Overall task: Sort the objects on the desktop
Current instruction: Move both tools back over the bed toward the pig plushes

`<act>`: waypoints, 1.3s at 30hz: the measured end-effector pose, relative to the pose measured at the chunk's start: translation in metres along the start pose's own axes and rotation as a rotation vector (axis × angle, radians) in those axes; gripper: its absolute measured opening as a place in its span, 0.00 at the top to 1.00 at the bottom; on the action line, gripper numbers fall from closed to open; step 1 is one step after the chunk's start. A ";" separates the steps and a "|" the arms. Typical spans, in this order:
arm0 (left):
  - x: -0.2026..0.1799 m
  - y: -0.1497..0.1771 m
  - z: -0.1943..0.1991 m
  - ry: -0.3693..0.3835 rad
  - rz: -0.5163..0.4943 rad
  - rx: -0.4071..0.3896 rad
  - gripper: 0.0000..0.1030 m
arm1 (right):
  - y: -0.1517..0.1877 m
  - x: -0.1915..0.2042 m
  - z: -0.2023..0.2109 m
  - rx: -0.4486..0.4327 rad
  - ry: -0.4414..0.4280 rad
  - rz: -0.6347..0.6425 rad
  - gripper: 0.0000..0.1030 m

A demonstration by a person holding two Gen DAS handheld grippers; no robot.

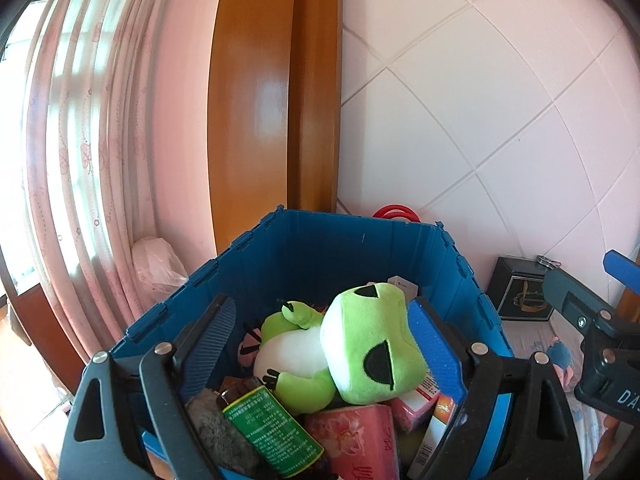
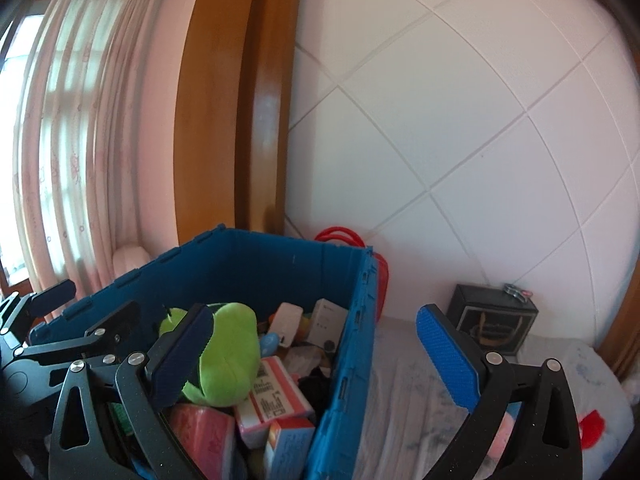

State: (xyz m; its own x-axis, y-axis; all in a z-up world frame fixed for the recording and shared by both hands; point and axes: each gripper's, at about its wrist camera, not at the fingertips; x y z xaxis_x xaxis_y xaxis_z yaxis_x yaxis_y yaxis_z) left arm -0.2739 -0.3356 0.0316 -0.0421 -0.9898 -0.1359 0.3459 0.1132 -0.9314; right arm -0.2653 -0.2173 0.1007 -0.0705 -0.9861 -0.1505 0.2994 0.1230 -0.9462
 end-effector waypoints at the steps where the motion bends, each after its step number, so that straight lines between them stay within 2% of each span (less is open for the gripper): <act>1: -0.004 0.004 0.003 0.006 -0.002 -0.004 0.14 | 0.005 -0.004 0.005 -0.004 0.010 0.000 0.00; 9: -0.057 0.024 0.020 0.090 -0.015 -0.050 0.14 | 0.040 -0.056 0.030 -0.037 0.090 -0.077 0.00; 15: -0.137 0.034 0.022 0.233 -0.072 -0.060 0.14 | 0.057 -0.126 0.041 -0.039 0.206 -0.145 0.00; 18: -0.183 0.042 0.015 0.278 -0.102 -0.052 0.14 | 0.067 -0.172 0.044 -0.039 0.281 -0.169 0.00; 21: -0.228 0.055 0.005 0.323 -0.095 -0.045 0.14 | 0.084 -0.232 0.041 -0.025 0.360 -0.183 0.00; 24: -0.285 0.079 -0.012 0.341 -0.071 -0.016 0.14 | 0.105 -0.295 0.029 0.020 0.378 -0.182 0.00; 30: -0.421 0.135 -0.056 0.321 -0.053 0.067 0.14 | 0.164 -0.445 -0.004 0.094 0.371 -0.177 0.00; 32: -0.469 0.154 -0.076 0.341 -0.040 0.135 0.14 | 0.186 -0.497 -0.013 0.135 0.374 -0.166 0.00; 35: -0.528 0.182 -0.105 0.340 -0.028 0.245 0.14 | 0.220 -0.567 -0.030 0.255 0.398 -0.190 0.00; 39: -0.586 0.220 -0.136 0.328 -0.048 0.330 0.14 | 0.262 -0.632 -0.041 0.359 0.405 -0.263 0.00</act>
State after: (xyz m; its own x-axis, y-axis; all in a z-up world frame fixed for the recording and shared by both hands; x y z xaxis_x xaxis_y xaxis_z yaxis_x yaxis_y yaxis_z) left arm -0.3002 0.2807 -0.1394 -0.3412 -0.9077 -0.2441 0.6137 -0.0184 -0.7894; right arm -0.1816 0.4426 -0.0640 -0.5214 -0.8487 -0.0885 0.5208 -0.2343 -0.8209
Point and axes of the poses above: each gripper's, at about its wrist camera, not at the fingertips, and z roughly against the way its jaws point, x to its left, y to its underside, and after that the axes turned 15 degrees about y, right-handed
